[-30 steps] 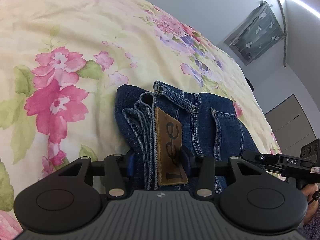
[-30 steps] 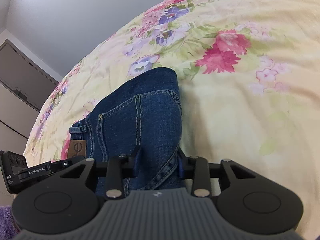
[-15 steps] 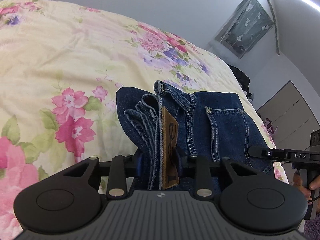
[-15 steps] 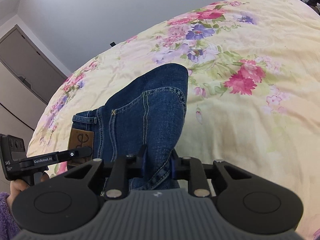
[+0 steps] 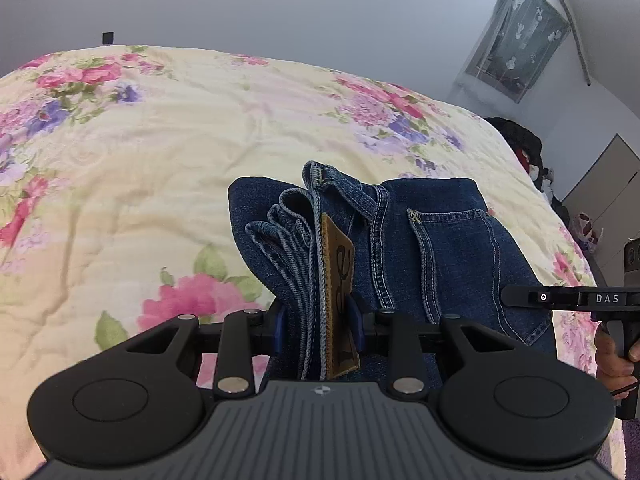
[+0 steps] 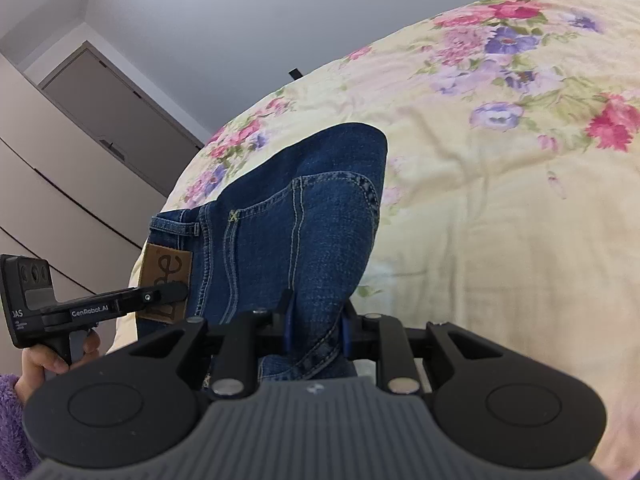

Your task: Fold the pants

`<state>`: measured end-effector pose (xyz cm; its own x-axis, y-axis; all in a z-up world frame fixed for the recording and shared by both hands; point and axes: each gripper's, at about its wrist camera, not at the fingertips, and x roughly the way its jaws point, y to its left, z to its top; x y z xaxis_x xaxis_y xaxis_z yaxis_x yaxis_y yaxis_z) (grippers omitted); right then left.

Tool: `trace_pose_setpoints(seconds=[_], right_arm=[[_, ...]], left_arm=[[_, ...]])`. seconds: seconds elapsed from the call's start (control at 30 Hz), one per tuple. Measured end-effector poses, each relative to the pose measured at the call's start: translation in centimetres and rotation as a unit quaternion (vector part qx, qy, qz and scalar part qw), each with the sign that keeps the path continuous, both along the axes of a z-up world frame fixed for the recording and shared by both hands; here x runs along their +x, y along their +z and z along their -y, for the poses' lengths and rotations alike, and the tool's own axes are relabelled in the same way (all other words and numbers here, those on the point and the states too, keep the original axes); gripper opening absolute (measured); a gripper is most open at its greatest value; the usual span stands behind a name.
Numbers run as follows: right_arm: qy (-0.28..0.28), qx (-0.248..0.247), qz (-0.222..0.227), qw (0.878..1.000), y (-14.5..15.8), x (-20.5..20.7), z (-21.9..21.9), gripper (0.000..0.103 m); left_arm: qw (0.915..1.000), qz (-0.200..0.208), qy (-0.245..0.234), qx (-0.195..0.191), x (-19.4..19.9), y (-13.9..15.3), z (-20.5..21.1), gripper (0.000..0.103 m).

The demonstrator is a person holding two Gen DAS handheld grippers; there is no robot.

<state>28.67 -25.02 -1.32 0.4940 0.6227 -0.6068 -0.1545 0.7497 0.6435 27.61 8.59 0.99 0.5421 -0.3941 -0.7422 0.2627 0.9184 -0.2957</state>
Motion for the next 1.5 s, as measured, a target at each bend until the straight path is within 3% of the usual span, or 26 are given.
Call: trace_pose_setpoints(seconds=[0.23, 0.6, 0.8, 1.07, 1.23, 1.3, 1.37, 1.5], right_arm=[[0.023, 0.027, -0.006, 0.999, -1.6, 1.3, -6.1, 0.017], [0.041, 0.023, -0.050, 0.998, -7.3, 6.0, -11.4, 0.017], [0.052, 0.005, -0.070, 0.996, -11.0, 8.4, -12.9, 0.017], [0.080, -0.020, -0.054, 0.995, -13.8, 9.4, -13.3, 0.020], [0.066, -0.023, -0.065, 0.995, -14.7, 9.6, -13.5, 0.022], [0.064, -0.036, -0.070, 0.995, -14.2, 9.7, -13.7, 0.024], [0.062, -0.062, -0.062, 0.994, -13.3, 9.3, -14.0, 0.035], [0.066, -0.141, -0.012, 0.988, -11.0, 7.6, -14.6, 0.040]], left_arm=[[0.9996, 0.000, 0.024, 0.014, 0.6, -0.7, -4.9, 0.034], [0.9984, -0.033, 0.046, 0.004, 4.0, -7.2, -9.8, 0.034], [0.9968, -0.055, 0.055, -0.021, 5.2, -11.4, -11.5, 0.035], [0.9945, -0.060, 0.053, -0.068, 5.6, -14.7, -13.4, 0.043], [0.9918, -0.068, 0.076, -0.077, 5.3, -14.8, -13.7, 0.052], [0.9918, -0.070, 0.087, -0.063, 4.9, -14.1, -13.5, 0.061], [0.9924, -0.067, 0.092, -0.048, 4.1, -13.2, -13.3, 0.063], [0.9953, -0.037, 0.090, 0.005, 1.5, -10.9, -13.2, 0.058]])
